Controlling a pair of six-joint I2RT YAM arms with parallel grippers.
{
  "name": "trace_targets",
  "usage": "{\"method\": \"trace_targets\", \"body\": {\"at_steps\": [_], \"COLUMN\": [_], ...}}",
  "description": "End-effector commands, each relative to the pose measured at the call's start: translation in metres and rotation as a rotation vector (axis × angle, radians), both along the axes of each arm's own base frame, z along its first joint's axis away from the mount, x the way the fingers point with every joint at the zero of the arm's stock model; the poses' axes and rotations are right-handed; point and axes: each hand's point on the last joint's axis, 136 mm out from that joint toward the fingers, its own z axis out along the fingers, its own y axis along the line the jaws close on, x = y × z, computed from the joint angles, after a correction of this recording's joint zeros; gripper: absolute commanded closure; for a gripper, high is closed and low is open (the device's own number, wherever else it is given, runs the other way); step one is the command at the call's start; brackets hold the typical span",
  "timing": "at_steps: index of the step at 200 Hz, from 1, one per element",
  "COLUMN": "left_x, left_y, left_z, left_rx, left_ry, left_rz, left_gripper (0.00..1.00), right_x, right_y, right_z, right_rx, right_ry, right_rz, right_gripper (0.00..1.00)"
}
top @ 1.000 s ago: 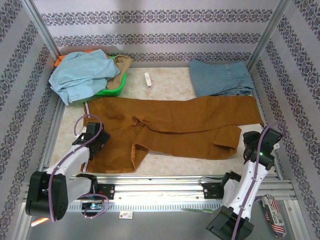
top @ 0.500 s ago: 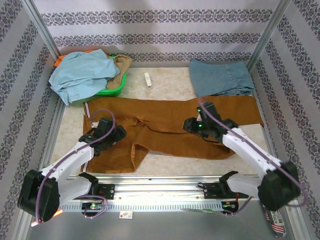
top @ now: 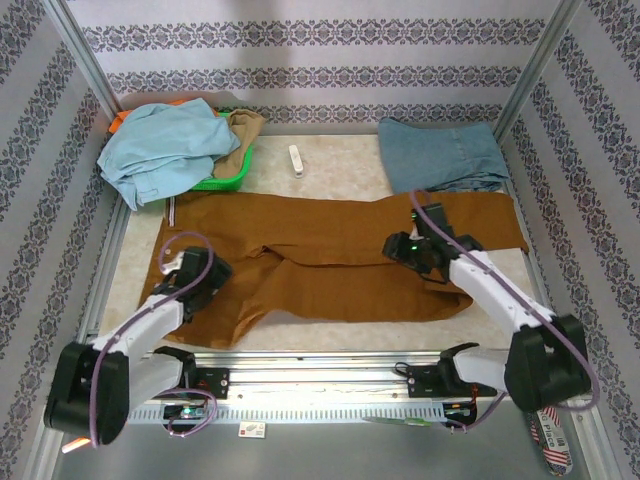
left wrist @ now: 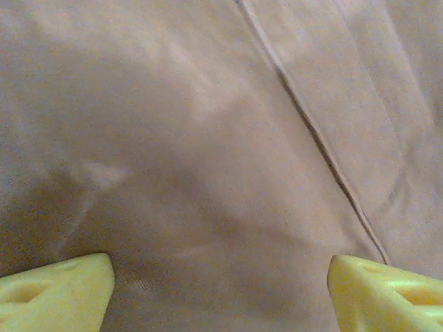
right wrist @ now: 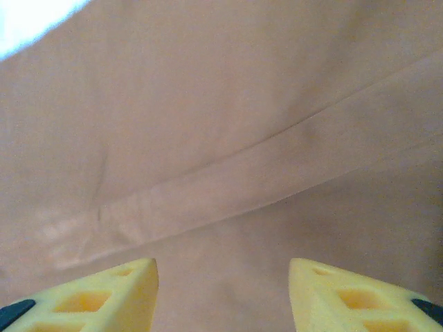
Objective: Fold and stack the trousers
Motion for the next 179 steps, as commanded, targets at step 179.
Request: {"method": "trace_targets", "body": {"at_steps": [179], "left_x": [0.019], "left_y": [-0.02], "left_z": [0.048], "left_rx": [0.009], "left_ry": [-0.065], "left_rz": [-0.17], "left_gripper": [0.17], "right_x": [-0.059], "right_y": [-0.054], "right_z": [-0.099], "right_rx": [-0.402], "right_ry": [0.414], "right_rz": [-0.026], "right_gripper": [0.38]}}
